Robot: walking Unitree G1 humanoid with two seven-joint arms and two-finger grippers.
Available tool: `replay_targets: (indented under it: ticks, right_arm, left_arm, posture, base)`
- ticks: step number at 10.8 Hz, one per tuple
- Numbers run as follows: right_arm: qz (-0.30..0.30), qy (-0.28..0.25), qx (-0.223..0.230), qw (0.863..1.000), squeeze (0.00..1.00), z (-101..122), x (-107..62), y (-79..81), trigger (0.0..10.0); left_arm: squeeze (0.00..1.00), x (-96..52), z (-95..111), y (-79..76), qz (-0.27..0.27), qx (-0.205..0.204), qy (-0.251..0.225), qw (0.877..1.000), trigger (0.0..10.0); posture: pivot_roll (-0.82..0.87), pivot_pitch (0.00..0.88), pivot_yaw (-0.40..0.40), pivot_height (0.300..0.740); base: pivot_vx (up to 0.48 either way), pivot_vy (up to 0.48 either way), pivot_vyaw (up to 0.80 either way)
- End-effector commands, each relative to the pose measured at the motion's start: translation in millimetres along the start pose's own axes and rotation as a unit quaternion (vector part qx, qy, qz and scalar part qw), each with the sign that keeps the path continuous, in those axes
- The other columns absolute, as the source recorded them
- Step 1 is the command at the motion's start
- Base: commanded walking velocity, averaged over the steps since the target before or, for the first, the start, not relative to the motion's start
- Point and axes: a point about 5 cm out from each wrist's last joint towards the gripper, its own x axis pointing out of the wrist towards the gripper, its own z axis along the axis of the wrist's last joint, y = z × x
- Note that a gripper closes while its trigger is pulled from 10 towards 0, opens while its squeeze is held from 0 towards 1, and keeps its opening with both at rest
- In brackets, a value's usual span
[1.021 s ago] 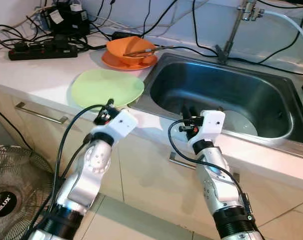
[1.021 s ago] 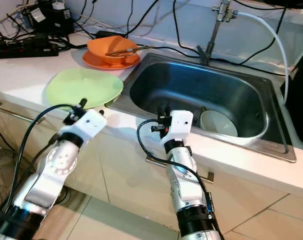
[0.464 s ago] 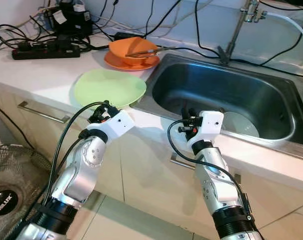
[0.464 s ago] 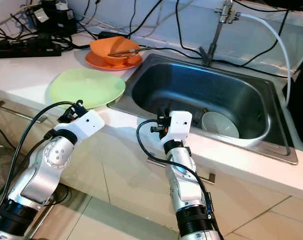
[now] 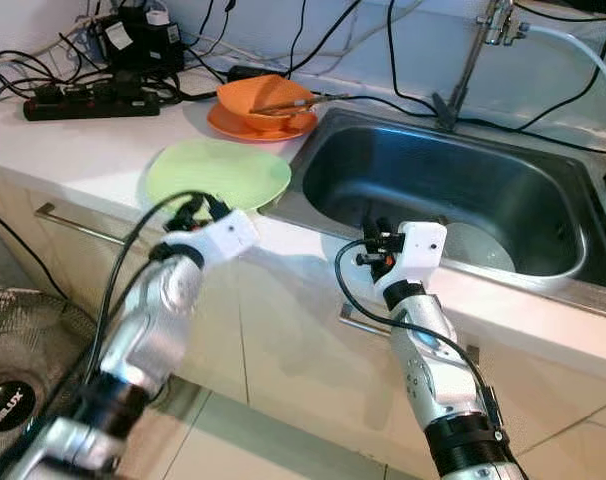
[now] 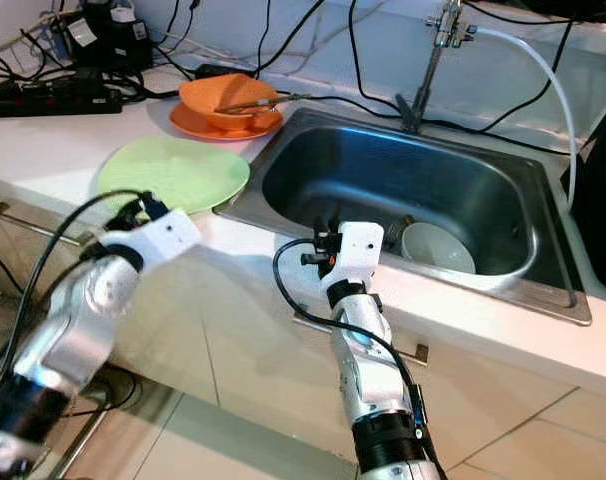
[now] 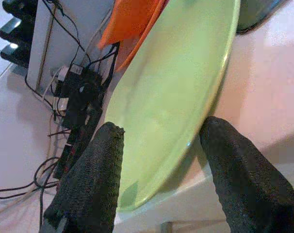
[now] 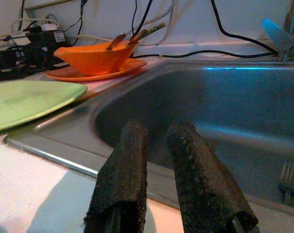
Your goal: Kitchen organization
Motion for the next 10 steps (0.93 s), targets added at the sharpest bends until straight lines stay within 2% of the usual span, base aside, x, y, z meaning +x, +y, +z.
replay_targets:
  ticks: [1,2,5,6,10]
  right_arm:
    - [-0.004,0.001,0.001,1.0,0.0,1.2,-0.9,-1.0,10.0]
    - [-0.003,0.002,0.002,1.0,0.0,1.5,-1.3,-0.2,10.0]
    - [-0.003,0.006,0.003,1.0,0.0,0.1,-5.5,1.5,10.0]
    - [-0.004,0.008,0.003,1.0,0.0,-0.4,-6.5,1.6,10.0]
    - [-0.011,0.014,0.003,1.0,0.0,-0.4,-7.3,-0.8,10.0]
  left_arm:
    - [0.0,2.4,1.4,-2.1,-0.012,0.01,0.003,1.0,10.0]
    - [0.0,8.7,2.4,0.2,-0.011,0.016,0.005,1.0,10.0]
    - [0.0,14.2,-1.4,-7.0,-0.029,0.032,0.016,0.999,10.0]
    - [0.0,14.5,-1.3,-8.5,-0.034,0.034,0.015,0.999,0.0]
    - [0.0,12.8,4.1,-15.6,-0.046,0.03,0.001,0.998,0.0]
  posture:
    - [0.13,0.049,-0.04,0.74]
    - [0.13,0.059,-0.039,0.74]
    - [0.12,0.09,-0.036,0.74]
    - [0.12,0.1,-0.035,0.74]
    - [0.11,0.114,-0.032,0.74]
  base:
    - [0.0,0.0,0.0]
    - [0.0,0.0,0.0]
    - [0.0,0.0,0.0]
    - [0.0,0.0,0.0]
    - [0.0,0.0,0.0]
